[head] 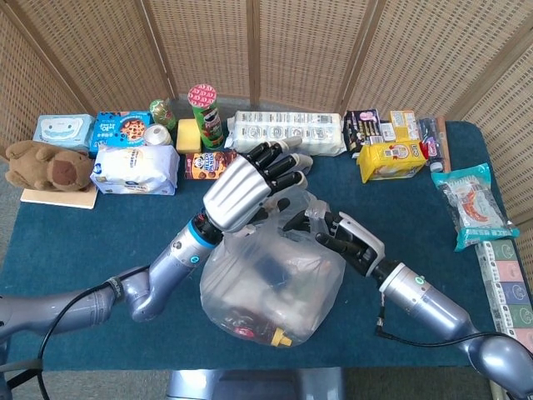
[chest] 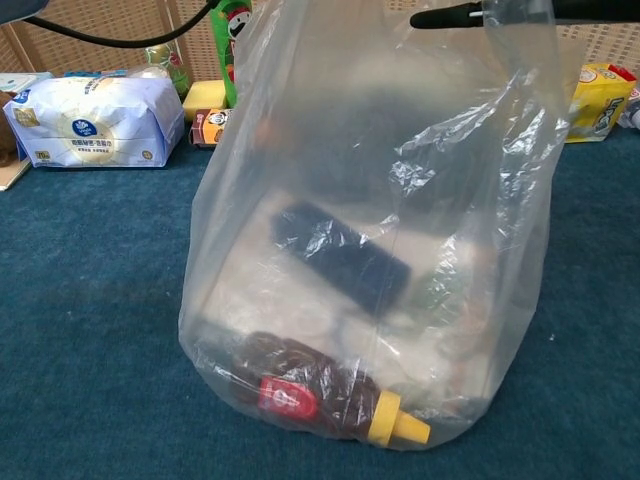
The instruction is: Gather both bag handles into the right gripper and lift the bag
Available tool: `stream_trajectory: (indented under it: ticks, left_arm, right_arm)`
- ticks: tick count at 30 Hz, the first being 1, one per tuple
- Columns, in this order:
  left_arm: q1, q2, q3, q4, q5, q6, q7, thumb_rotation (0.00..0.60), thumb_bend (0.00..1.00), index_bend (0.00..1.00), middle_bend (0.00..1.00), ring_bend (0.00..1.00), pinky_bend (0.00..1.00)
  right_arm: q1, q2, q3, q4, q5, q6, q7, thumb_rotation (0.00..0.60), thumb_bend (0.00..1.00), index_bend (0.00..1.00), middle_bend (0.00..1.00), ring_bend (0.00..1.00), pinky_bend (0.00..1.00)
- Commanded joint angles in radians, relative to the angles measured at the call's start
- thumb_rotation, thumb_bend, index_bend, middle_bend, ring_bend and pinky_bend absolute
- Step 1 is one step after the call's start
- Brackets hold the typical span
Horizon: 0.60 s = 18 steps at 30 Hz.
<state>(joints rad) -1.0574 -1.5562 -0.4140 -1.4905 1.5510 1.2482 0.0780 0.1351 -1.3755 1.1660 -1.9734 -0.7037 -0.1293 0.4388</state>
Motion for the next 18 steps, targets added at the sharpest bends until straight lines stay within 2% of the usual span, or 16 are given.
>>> stream_trajectory:
  ticks: [1, 18]
  left_arm:
    - [-0.006, -0.003, -0.001, 0.001, -0.004, -0.001, 0.003, 0.6, 0.2, 0.44, 0.32, 0.15, 0.28]
    - [-0.037, -0.021, 0.003, 0.009, -0.016, 0.003, 0.016, 0.6, 0.19, 0.43, 0.31, 0.15, 0.28]
  right_arm:
    - [0.004, -0.001, -0.005, 0.001, 0.002, 0.003, -0.002, 0.309, 0.16, 0.33, 0.32, 0.19, 0.11]
    - [0.032, 0.002, -0.03, 0.006, 0.009, 0.026, -0.003, 0.31, 0.16, 0.3, 0.3, 0.18, 0.1]
